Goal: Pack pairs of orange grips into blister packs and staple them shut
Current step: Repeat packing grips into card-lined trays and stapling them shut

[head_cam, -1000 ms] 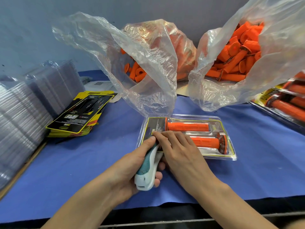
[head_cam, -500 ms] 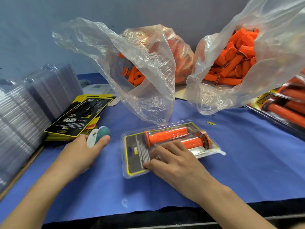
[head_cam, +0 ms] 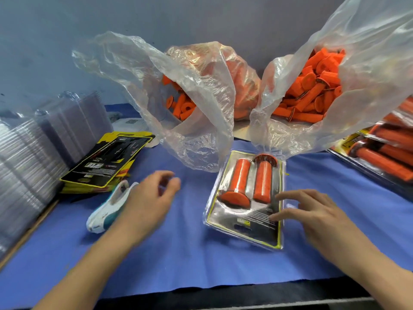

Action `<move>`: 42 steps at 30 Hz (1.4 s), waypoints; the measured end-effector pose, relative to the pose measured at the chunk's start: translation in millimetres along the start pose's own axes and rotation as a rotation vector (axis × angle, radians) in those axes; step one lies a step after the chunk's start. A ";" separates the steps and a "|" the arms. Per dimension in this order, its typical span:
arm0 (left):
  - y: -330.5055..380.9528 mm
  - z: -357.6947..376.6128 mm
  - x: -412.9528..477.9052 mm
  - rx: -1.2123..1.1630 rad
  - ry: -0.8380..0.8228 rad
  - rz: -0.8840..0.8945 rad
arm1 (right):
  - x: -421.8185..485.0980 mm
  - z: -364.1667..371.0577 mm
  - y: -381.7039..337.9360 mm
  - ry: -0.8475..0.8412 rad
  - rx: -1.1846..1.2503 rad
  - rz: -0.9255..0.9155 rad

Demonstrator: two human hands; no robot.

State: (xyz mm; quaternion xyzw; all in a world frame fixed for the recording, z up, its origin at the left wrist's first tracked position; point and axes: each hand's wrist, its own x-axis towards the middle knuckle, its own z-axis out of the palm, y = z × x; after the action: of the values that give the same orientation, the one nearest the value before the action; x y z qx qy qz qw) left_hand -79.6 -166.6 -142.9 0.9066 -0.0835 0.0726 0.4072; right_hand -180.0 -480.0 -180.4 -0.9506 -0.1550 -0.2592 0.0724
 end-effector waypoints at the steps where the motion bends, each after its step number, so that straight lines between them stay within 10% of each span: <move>1: 12.6 12.1 -5.2 -0.168 -0.132 -0.077 | -0.5 -3.6 2.0 0.013 0.055 0.045; 5: 36.6 47.5 -14.7 -0.312 -0.482 -0.185 | -2.3 -6.4 -18.0 0.154 0.312 0.151; 14: 45.0 61.2 -27.0 -0.543 -0.719 -0.417 | -1.7 19.5 -58.1 0.082 -0.035 -0.121; 24: 39.6 48.3 -12.9 -0.520 -0.542 -0.423 | -10.1 18.1 -47.3 0.056 0.105 -0.367; 32: 44.6 66.6 -21.5 -0.923 -0.372 -0.648 | 0.0 9.6 -29.1 0.067 -0.059 -0.133; 42: 26.8 53.3 -5.0 -0.887 -0.183 -0.672 | 1.4 14.7 -30.9 0.104 -0.098 -0.171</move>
State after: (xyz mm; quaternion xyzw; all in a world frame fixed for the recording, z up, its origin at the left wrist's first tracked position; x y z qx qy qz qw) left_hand -86.7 -223.8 -159.5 0.6278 0.1523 -0.1821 0.7413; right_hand -182.2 -447.3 -190.4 -0.9215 -0.2186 -0.3208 0.0113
